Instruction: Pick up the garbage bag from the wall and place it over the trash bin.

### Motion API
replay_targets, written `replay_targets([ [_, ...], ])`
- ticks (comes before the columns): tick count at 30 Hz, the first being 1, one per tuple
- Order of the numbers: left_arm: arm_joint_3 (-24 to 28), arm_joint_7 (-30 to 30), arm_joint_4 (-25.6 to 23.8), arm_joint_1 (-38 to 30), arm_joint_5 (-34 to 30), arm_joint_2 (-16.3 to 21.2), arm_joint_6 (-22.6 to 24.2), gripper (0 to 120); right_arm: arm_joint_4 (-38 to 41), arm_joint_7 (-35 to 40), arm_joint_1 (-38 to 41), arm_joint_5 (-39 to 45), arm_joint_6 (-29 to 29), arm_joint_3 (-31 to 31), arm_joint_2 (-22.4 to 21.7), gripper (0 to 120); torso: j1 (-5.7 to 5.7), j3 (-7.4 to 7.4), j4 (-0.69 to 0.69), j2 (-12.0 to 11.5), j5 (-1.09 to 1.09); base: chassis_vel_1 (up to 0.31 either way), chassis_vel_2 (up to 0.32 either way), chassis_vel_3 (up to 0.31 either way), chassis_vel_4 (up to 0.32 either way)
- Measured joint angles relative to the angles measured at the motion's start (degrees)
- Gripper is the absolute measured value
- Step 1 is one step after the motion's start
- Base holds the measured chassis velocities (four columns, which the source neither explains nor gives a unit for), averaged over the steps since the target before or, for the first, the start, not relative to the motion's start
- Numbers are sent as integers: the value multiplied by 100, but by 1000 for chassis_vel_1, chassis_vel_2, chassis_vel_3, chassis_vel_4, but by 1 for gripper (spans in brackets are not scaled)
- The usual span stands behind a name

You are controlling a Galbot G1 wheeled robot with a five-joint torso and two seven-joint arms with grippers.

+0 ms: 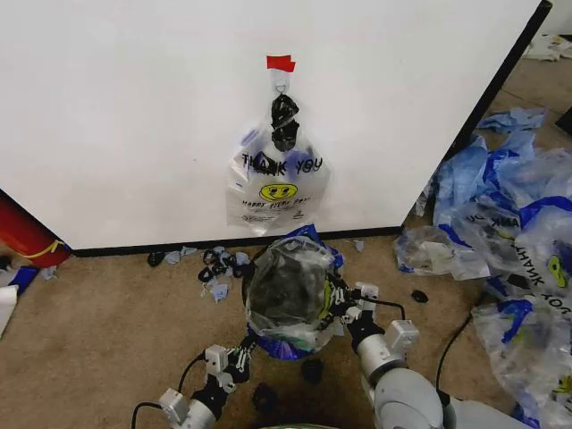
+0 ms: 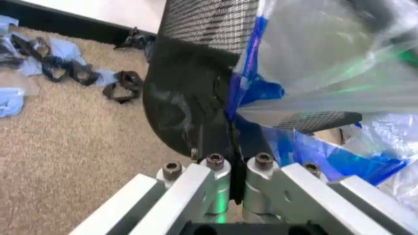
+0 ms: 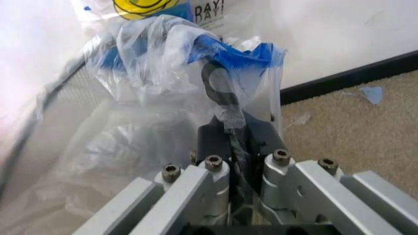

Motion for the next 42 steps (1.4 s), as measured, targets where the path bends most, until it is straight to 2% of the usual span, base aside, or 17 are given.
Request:
replay_targets([
  [19, -71, -24, 61, 25, 53, -29, -64, 0, 88, -26, -175, -74, -4, 59, -38, 1, 0, 0, 0, 0, 0, 0, 0, 0, 0],
  [22, -81, -60, 17, 38, 80, -21, -66, 5, 7, -37, -168, -102, -3, 57, -34, 1, 0, 0, 0, 0, 0, 0, 0, 0, 0],
  [26, -109, -110, -76, 79, 166, 9, -66, 22, -141, -53, -136, -123, 8, 54, -39, 1, 0, 0, 0, 0, 0, 0, 0, 0, 0],
  [28, -112, -119, -97, 90, 172, 19, -66, 26, -174, -58, -129, -133, 16, 53, -39, 1, 0, 0, 0, 0, 0, 0, 0, 0, 0],
  [33, -140, -175, -147, 123, 180, 67, -64, 46, -224, -67, -123, -153, 32, 52, -41, 1, 0, 0, 0, 0, 0, 0, 0, 0, 0],
  [34, -140, -175, -147, 123, 180, 67, -64, 46, -224, -67, -123, -153, 32, 52, -41, 1, 0, 0, 0, 0, 0, 0, 0, 0, 0],
  [39, -293, -360, -350, 229, 199, 212, 2, 70, -364, -112, -140, -244, 76, 55, -45, 1, 0, 0, 0, 0, 0, 0, 0, 0, 0],
  [40, -293, -360, -350, 229, 199, 212, 2, 70, -364, -112, -140, -244, 76, 55, -45, 1, 0, 0, 0, 0, 0, 0, 0, 0, 0],
  [42, -360, -430, -435, 260, 199, 274, 54, 79, -441, -131, -146, -273, 97, 73, -34, 1, 0, 0, 0, 0, 1, 0, 0, 0, 0],
])
